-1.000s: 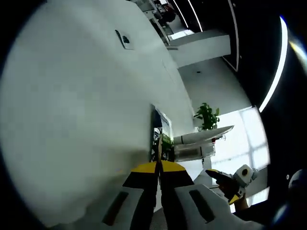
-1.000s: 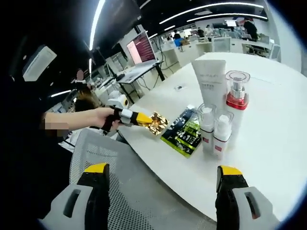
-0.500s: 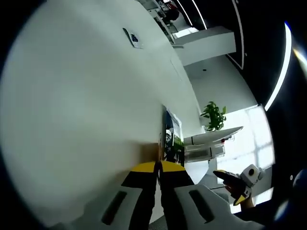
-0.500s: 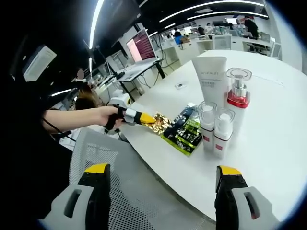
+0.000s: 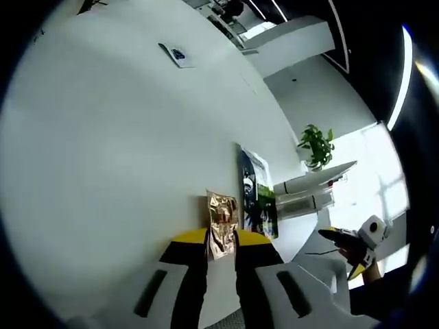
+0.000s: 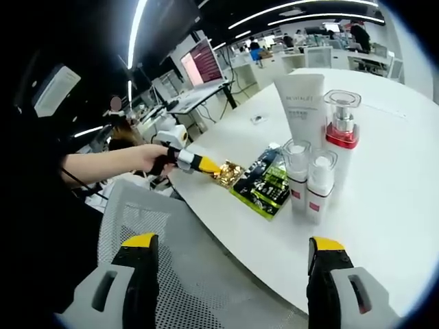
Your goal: Arrange the skincare products in the storage area until every visible bottle or jar stands upright without overlapping.
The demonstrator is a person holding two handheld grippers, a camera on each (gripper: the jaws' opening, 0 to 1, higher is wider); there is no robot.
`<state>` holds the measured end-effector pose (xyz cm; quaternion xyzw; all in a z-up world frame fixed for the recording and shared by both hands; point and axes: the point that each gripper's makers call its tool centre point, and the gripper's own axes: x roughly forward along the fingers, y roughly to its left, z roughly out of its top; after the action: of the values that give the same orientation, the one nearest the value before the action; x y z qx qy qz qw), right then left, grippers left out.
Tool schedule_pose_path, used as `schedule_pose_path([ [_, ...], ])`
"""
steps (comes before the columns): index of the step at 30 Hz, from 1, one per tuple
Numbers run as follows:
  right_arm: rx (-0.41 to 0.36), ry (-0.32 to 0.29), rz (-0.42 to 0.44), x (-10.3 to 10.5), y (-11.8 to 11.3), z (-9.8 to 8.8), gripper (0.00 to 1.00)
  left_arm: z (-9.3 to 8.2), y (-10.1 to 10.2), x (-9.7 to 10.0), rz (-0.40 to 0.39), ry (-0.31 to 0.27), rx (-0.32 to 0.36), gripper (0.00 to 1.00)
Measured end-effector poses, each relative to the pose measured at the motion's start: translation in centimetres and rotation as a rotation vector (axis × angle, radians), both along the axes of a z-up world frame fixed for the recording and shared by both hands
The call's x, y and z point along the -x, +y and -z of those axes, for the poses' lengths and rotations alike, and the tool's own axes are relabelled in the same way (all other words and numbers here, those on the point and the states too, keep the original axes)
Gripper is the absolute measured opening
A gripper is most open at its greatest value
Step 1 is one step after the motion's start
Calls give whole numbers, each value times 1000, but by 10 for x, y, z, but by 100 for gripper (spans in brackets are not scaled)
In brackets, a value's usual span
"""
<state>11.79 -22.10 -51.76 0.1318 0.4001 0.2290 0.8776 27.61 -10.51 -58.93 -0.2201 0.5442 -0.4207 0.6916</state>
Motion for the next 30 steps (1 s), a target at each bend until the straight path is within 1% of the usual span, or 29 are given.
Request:
schedule_pose_path([
  [1, -1, -1, 0, 0, 0, 0, 96, 8, 6, -10, 2, -6, -4, 9],
  [3, -2, 0, 1, -1, 0, 0, 96, 12, 10, -15, 9, -17, -12, 10],
  [9, -3, 0, 0, -1, 0, 0, 96, 20, 16, -22, 31, -35, -36, 11],
  [13, -2, 0, 1, -1, -1, 0, 96, 19, 19, -23, 37, -55, -45, 13],
  [16, -1, 0, 3, 0, -2, 1, 96, 13, 15, -17, 36, -67, -37, 13],
  [19, -3, 0, 6, -1, -2, 1, 96, 15, 17, -19, 43, -75, -42, 14],
  [21, 1, -2, 4, 0, -2, 1, 96, 18, 19, -21, 57, -95, -57, 14],
  [22, 0, -2, 4, 0, -2, 0, 96, 19, 19, -23, 82, -143, -74, 14],
  [23, -2, -3, 4, 0, -1, 0, 96, 19, 20, -26, 107, -207, -98, 15],
  [24, -4, -4, 5, 0, 0, 0, 96, 18, 21, -33, 134, -351, -159, 17],
  [25, -4, -3, 5, 0, 0, 1, 96, 15, 19, -31, 191, -436, -191, 20],
  [26, -3, -1, 5, 1, 0, 1, 96, 15, 19, -29, 247, -502, -223, 25],
  [27, -3, 0, 5, 1, 0, 2, 96, 14, 17, -22, 300, -560, -262, 28],
  [28, -3, 0, 4, 1, 0, 2, 96, 13, 17, -21, 319, -581, -274, 32],
  [29, -4, 0, 6, 1, 0, 3, 96, 16, 14, -22, 358, -620, -277, 33],
  [30, -4, -1, 7, 1, 0, 3, 96, 17, 14, -20, 368, -614, -283, 33],
])
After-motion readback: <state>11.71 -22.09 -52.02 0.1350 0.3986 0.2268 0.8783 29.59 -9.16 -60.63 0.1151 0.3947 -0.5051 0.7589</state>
